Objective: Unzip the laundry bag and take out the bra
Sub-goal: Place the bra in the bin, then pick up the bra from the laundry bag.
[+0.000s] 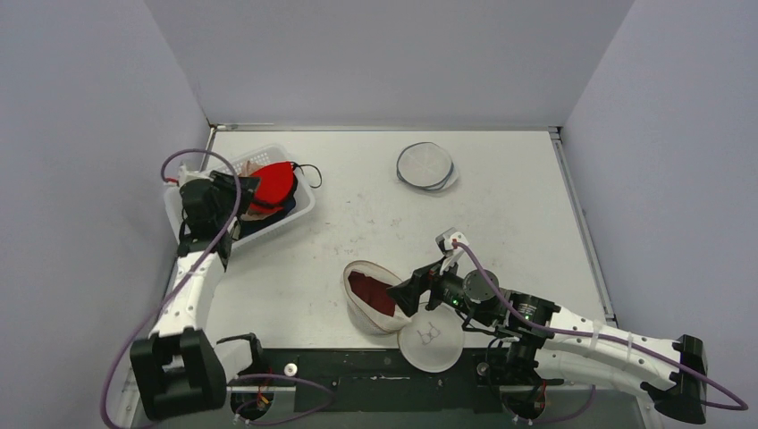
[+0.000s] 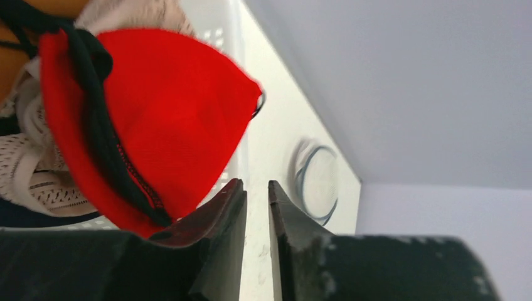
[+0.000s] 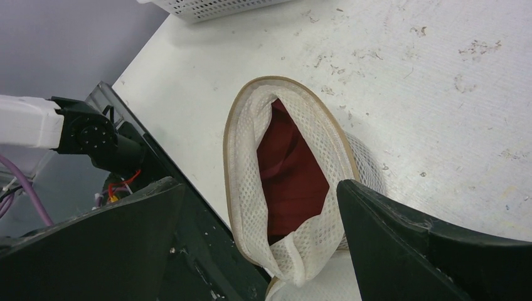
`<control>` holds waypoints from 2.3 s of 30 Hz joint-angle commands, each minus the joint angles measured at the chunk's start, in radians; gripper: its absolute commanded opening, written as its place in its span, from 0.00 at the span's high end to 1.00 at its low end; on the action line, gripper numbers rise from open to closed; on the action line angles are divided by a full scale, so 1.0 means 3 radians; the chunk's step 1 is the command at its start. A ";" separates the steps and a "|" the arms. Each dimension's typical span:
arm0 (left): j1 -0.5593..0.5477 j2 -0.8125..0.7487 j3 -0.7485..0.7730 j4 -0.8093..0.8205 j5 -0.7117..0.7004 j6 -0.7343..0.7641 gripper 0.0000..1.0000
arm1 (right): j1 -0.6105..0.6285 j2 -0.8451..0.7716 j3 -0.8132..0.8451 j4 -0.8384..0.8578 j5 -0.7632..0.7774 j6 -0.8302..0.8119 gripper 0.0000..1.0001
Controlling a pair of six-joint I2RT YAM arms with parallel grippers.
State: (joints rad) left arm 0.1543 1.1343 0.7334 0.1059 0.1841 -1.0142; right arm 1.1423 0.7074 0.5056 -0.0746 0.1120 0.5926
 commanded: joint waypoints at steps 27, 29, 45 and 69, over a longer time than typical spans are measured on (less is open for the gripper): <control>-0.0936 -0.1211 0.0085 -0.1212 -0.0277 0.0458 0.54 | 0.0035 0.0411 -0.0001 0.0081 0.0400 0.0146 0.06; -0.1437 -0.1443 -0.0102 -0.1338 -0.0512 0.0398 0.53 | 0.0054 0.0578 0.0031 0.0078 0.0439 0.0151 0.10; -0.3914 -0.0751 -0.0770 -0.0797 -0.1590 0.0228 0.42 | 0.0324 0.1095 -0.0059 -0.0414 0.1263 0.0569 0.48; -0.3957 -0.1277 -0.1412 -0.0681 -0.1638 -0.0021 0.53 | 0.0868 0.0441 0.0432 -0.0832 0.1497 0.0709 0.36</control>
State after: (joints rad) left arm -1.0267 0.7937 0.3099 -0.1638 -0.3260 -1.0000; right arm 1.3758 0.8730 0.5690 -0.4541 0.6025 0.8951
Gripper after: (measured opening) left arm 0.452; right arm 0.667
